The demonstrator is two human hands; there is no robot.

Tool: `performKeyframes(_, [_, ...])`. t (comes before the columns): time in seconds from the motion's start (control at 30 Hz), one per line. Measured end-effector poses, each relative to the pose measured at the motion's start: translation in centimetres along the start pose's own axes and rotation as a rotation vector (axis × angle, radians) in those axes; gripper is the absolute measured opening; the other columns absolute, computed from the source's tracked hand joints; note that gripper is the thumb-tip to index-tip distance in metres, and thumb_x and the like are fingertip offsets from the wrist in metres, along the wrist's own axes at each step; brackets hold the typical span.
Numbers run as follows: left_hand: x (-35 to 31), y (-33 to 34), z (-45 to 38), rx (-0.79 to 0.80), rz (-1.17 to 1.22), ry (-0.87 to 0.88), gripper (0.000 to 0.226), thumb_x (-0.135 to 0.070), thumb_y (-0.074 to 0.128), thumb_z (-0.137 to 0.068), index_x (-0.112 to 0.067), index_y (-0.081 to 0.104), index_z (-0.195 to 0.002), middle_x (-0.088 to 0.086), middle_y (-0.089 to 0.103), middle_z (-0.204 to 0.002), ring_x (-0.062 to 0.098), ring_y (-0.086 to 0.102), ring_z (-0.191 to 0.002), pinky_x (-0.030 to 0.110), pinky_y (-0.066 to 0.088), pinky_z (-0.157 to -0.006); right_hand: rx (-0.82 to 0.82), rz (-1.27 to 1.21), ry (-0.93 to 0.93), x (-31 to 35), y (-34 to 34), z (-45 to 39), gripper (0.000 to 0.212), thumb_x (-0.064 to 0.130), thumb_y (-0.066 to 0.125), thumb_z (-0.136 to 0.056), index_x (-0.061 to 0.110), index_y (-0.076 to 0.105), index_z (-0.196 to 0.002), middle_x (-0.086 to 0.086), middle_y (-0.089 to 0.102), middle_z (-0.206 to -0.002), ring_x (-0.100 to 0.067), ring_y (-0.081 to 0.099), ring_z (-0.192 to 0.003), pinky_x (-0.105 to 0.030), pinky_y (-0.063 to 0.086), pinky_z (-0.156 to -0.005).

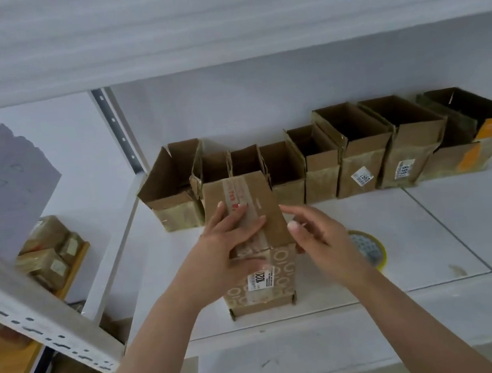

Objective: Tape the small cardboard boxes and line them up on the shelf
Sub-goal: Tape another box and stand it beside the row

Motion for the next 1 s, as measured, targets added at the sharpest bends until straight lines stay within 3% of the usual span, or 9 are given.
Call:
performKeyframes(0.13, [0.6, -1.0, -0.1, 0.032, -0.044, -0.03, 0.071, -0.045, 0.065, -0.088, -0.054, 0.025, -0.145, -0.021, 0.004, -0.161, 0.009, -0.014, -0.149, 0.054, -0.004, -0.121, -0.122, 0.373, 0.304, -4.9, -5.1, 0.3, 0.028, 0.034, 0.057, -0.096, 0.021, 0.062, -0.12, 0.005, 0.065, -0.104, -0.012, 0.059, -0.09, -0.029, 0.045, -0.082])
performKeyframes(0.23, [-1.1, -1.3, -0.4, -0.082, -0.1, 0.021, 0.069, -0.059, 0.058, -0.085, -0.043, 0.033, -0.147, -0.013, 0.019, -0.16, 0.01, 0.003, -0.15, 0.052, -0.003, -0.121, 0.146, 0.849, 0.527, -9.0, -6.7, 1.2, 0.032, 0.038, 0.058, -0.092, 0.021, 0.058, -0.119, 0.0, 0.064, -0.119, -0.022, 0.059, -0.109, -0.031, 0.042, -0.09])
performKeyframes(0.33, [-3.2, -0.9, -1.2, -0.175, -0.068, 0.06, 0.058, -0.051, 0.049, -0.094, -0.035, 0.036, -0.148, -0.008, 0.027, -0.159, 0.012, 0.014, -0.149, 0.044, 0.004, -0.123, 0.411, 1.037, 0.638, -12.0, -5.8, 3.0, 0.031, 0.04, 0.055, -0.09, 0.024, 0.054, -0.117, 0.002, 0.062, -0.121, -0.021, 0.052, -0.123, -0.036, 0.028, -0.108])
performKeyframes(0.47, [-3.6, 0.6, -1.5, -0.162, -0.227, 0.083, 0.053, -0.051, 0.03, -0.1, -0.035, 0.031, -0.15, -0.008, 0.021, -0.16, 0.011, 0.008, -0.15, 0.031, 0.002, -0.119, 0.382, 1.23, 0.617, -12.9, -5.5, 4.6, 0.033, 0.029, 0.05, -0.092, 0.031, 0.059, -0.124, 0.005, 0.062, -0.126, -0.015, 0.045, -0.131, -0.042, 0.012, -0.118])
performKeyframes(0.6, [-3.2, 0.6, -1.4, -0.161, -0.196, 0.082, 0.052, -0.048, 0.031, -0.1, -0.033, 0.033, -0.15, -0.007, 0.023, -0.16, 0.01, 0.008, -0.15, 0.035, 0.008, -0.122, 0.287, 1.188, 0.592, -10.2, -6.8, 3.7, 0.021, 0.04, 0.049, -0.093, 0.033, 0.061, -0.109, 0.008, 0.065, -0.112, -0.014, 0.057, -0.11, -0.037, 0.026, -0.105])
performKeyframes(0.67, [-3.2, 0.6, -1.6, -0.159, -0.161, 0.055, 0.052, -0.048, 0.033, -0.101, -0.032, 0.034, -0.15, -0.007, 0.027, -0.159, 0.011, 0.012, -0.149, 0.037, 0.012, -0.123, 0.205, 0.976, 0.525, -7.1, -7.7, 2.3, 0.014, 0.039, 0.056, -0.092, 0.027, 0.059, -0.084, 0.007, 0.063, -0.094, -0.02, 0.059, -0.103, -0.033, 0.033, -0.091])
performKeyframes(0.73, [-3.0, 0.1, -1.5, -0.167, 0.018, -0.009, 0.054, -0.055, 0.031, -0.098, -0.031, 0.041, -0.146, -0.004, 0.045, -0.15, 0.017, 0.034, -0.142, 0.042, 0.027, -0.119, 0.139, 0.647, 0.431, -3.3, -7.9, 1.2, 0.025, 0.03, 0.067, -0.088, 0.022, 0.056, -0.067, 0.002, 0.057, -0.073, -0.026, 0.06, -0.086, -0.033, 0.038, -0.075])
performKeyframes(0.83, [-2.8, -1.8, -1.2, -0.297, 0.443, -0.067, 0.066, -0.073, 0.031, -0.087, -0.025, 0.062, -0.119, 0.0, 0.07, -0.107, 0.013, 0.065, -0.099, 0.046, 0.053, -0.092, 0.17, 0.409, 0.249, 2.8, -6.8, 0.2, 0.013, 0.022, 0.071, -0.087, 0.011, 0.069, -0.08, -0.011, 0.065, -0.075, -0.028, 0.062, -0.076, -0.041, 0.049, -0.071])
performKeyframes(1.0, [-4.2, -4.6, -1.4, -0.378, 0.373, -0.009, 0.069, -0.08, 0.026, -0.082, -0.022, 0.063, -0.08, -0.003, 0.071, -0.077, 0.01, 0.067, -0.075, 0.045, 0.056, -0.078, 0.285, 0.388, 0.115, 8.0, -4.3, 0.0, 0.02, 0.024, 0.072, -0.086, 0.005, 0.067, -0.085, -0.016, 0.063, -0.077, -0.029, 0.061, -0.072, -0.046, 0.052, -0.069])
Point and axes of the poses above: each hand's wrist, its own z-axis away from the middle knuckle, its own y-axis out of the palm, x = y × z, the point moved 7 cm from there along -z, towards the middle knuckle
